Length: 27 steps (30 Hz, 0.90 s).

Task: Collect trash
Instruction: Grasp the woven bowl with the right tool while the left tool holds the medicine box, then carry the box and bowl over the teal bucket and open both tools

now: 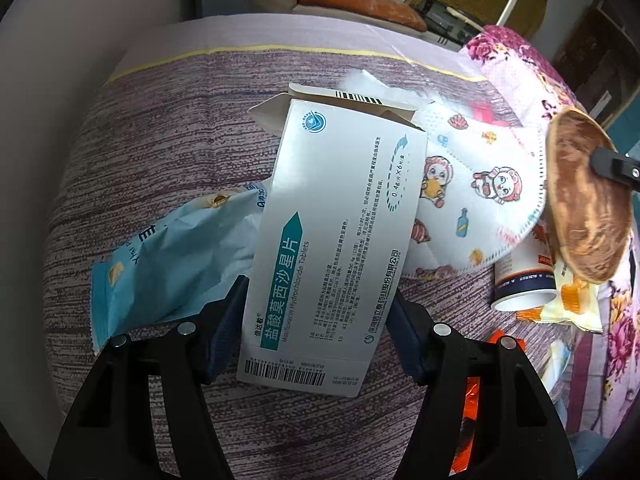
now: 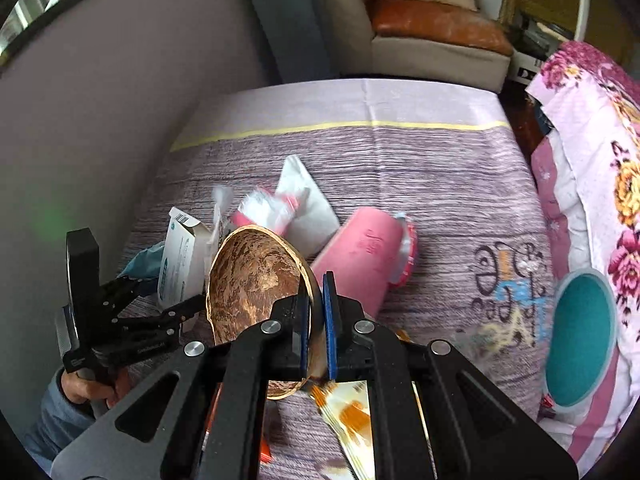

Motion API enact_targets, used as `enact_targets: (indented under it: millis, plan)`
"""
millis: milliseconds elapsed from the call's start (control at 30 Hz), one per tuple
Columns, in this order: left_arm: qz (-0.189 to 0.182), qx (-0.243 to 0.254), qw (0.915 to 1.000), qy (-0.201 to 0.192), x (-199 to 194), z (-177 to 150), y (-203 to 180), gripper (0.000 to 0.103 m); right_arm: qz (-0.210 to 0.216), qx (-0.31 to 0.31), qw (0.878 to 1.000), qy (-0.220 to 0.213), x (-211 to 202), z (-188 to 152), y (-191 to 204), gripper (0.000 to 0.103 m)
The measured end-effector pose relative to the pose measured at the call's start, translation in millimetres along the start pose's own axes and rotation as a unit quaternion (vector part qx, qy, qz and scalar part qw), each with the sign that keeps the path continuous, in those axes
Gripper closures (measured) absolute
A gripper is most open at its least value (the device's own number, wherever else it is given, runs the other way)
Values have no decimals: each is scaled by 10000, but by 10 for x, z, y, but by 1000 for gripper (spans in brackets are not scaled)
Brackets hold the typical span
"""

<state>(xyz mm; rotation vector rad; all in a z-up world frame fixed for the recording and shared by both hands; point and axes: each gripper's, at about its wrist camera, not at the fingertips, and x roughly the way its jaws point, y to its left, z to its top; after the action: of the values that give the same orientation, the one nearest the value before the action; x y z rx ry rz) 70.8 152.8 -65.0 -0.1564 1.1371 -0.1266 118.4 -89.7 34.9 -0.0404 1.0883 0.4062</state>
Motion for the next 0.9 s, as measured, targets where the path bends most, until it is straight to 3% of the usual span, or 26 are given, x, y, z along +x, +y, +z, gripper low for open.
enact_targets:
  millis: [300,433,633,900]
  plan:
    - [-136,-268,9992,-266,-320,-4,-15,38,147,574,9977,-341,-277,-112,-467,97]
    - [-195,-122,9986,-484,-540,34,-186,38,240,794,9955,-460,-338,-161,-677,97]
    - [-345,251,9971,-633,-675,180,-696,38,365,1136,9907,-647,-450,-274,-1009,97]
    - [-529,1169,9902,-558,-515,415,-1797,38,307,1779,9780,-1043,-712,-467,-1714,97]
